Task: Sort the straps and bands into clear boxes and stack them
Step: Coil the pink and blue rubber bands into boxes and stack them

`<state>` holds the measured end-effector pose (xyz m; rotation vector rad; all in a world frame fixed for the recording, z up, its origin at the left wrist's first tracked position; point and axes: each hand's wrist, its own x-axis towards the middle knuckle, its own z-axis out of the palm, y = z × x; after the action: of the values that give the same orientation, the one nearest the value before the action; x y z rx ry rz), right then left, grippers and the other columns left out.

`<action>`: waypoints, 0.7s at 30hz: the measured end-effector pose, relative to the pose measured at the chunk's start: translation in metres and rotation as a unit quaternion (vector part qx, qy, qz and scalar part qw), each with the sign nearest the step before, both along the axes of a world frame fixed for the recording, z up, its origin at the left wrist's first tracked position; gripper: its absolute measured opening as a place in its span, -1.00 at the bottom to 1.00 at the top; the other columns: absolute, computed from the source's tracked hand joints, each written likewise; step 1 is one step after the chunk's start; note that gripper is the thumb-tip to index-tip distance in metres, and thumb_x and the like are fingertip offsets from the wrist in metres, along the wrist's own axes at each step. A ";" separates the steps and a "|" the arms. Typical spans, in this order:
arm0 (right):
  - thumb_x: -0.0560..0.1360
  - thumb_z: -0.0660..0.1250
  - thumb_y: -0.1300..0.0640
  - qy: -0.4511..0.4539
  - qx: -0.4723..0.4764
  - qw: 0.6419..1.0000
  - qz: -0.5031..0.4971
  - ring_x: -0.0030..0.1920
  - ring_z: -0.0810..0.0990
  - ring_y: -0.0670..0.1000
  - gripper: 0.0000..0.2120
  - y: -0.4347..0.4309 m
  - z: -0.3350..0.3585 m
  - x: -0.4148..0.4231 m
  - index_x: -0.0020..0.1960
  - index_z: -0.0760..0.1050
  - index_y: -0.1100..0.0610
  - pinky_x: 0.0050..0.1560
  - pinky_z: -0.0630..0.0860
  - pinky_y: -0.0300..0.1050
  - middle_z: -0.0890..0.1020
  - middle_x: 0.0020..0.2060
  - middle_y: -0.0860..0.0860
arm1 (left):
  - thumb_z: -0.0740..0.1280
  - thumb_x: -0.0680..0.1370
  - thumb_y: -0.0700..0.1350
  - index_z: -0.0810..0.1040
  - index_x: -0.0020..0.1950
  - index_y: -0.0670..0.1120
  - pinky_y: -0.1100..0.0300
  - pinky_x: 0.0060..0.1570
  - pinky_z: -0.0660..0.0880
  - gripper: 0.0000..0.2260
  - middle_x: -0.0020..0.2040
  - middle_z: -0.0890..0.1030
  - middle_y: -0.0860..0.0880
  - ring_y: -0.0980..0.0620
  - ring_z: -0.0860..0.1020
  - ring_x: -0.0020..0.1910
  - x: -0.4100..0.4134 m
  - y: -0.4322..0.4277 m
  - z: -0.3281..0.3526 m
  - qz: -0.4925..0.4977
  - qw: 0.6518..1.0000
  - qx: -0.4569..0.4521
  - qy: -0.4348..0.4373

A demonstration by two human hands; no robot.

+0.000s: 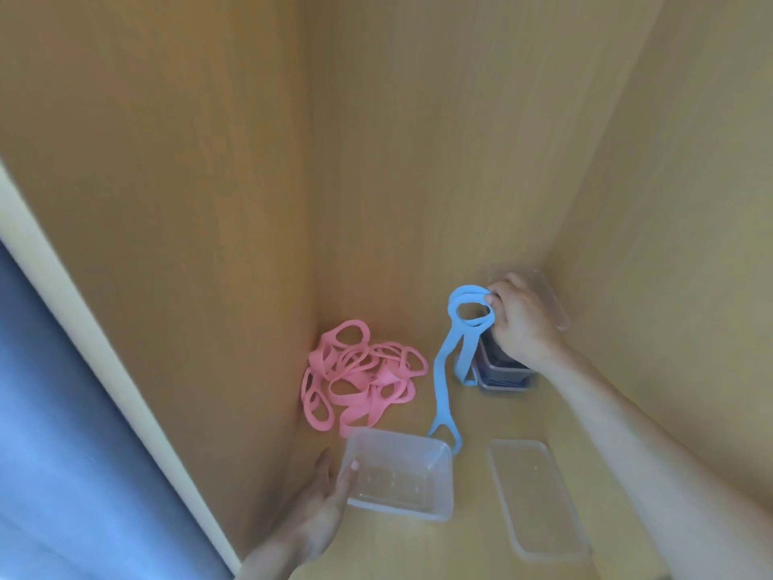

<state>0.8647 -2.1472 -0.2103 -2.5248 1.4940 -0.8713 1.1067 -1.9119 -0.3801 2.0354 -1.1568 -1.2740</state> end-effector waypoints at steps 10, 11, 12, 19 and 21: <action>0.69 0.11 0.11 -0.033 -0.040 0.999 0.016 -0.12 0.52 0.16 -0.78 0.003 0.039 -0.013 -0.04 0.45 0.16 -0.02 0.52 0.23 0.37 -0.02 -0.13 | 0.09 0.61 0.32 0.35 0.43 0.24 0.07 0.34 0.35 -0.58 0.45 0.42 0.14 0.05 0.40 0.43 -0.019 -0.011 0.034 0.140 0.969 -0.196 -0.059; 0.69 0.11 0.12 -0.037 -0.048 0.998 0.025 -0.14 0.51 0.16 -0.78 0.006 0.044 -0.013 -0.04 0.45 0.17 -0.04 0.52 0.23 0.37 -0.03 -0.12 | 0.13 0.63 0.24 0.38 0.41 0.21 0.08 0.31 0.37 -0.64 0.45 0.42 0.12 0.05 0.42 0.39 -0.021 -0.016 0.042 0.134 0.967 -0.206 -0.068; 0.69 0.12 0.13 -0.039 -0.056 0.997 0.034 -0.16 0.51 0.15 -0.78 0.008 0.049 -0.013 -0.05 0.45 0.18 -0.05 0.52 0.23 0.37 -0.03 -0.11 | 0.17 0.64 0.17 0.41 0.35 0.20 0.11 0.25 0.39 -0.71 0.41 0.46 0.12 0.07 0.46 0.33 -0.023 -0.021 0.053 0.119 0.965 -0.221 -0.070; 0.64 -0.01 0.01 0.006 -0.098 0.991 0.092 -0.13 0.49 0.18 -0.68 0.033 0.107 -0.008 0.00 0.42 0.19 -0.07 0.50 0.26 0.40 0.00 0.01 | 0.29 0.62 -0.19 0.55 0.20 -0.02 0.39 0.09 0.47 -0.81 0.09 0.62 0.12 0.19 0.57 0.09 -0.038 -0.079 0.179 0.004 0.933 -0.361 0.001; 0.62 -0.05 -0.03 0.020 -0.115 0.988 0.100 -0.13 0.48 0.17 -0.68 0.040 0.130 -0.009 0.01 0.39 0.13 -0.10 0.50 0.27 0.38 0.01 -0.01 | 0.30 0.61 -0.20 0.52 0.24 -0.07 0.43 0.03 0.46 -0.79 0.09 0.60 0.05 0.17 0.56 0.05 -0.043 -0.096 0.225 -0.014 0.919 -0.393 0.010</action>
<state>0.8559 -2.1071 -0.0803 -2.8090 1.1832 -1.0175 1.0639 -2.0079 -0.1550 1.3967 -1.3957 -0.6566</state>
